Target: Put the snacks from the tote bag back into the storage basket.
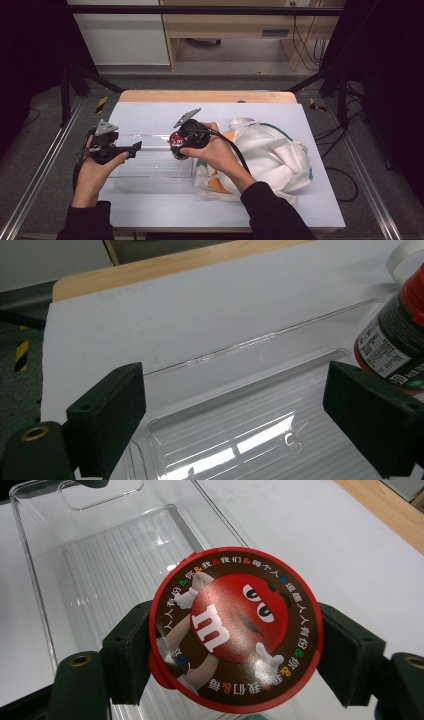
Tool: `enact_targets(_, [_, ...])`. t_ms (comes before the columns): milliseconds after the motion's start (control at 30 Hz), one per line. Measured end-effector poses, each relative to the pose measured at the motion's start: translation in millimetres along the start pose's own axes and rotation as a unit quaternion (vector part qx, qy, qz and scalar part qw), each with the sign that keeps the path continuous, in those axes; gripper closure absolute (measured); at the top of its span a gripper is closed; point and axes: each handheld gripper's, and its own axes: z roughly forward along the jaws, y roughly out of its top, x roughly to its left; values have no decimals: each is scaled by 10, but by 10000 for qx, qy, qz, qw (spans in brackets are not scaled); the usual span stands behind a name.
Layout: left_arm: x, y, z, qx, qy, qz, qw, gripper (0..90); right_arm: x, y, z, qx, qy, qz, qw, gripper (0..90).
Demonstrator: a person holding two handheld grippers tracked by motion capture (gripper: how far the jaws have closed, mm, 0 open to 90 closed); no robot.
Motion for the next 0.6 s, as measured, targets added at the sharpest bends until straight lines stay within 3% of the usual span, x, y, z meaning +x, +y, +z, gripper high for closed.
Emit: enact_targets(600, [-15,-1,13,35,-23,49,10000,99,22,-90,89,143,13,-45,9999,262])
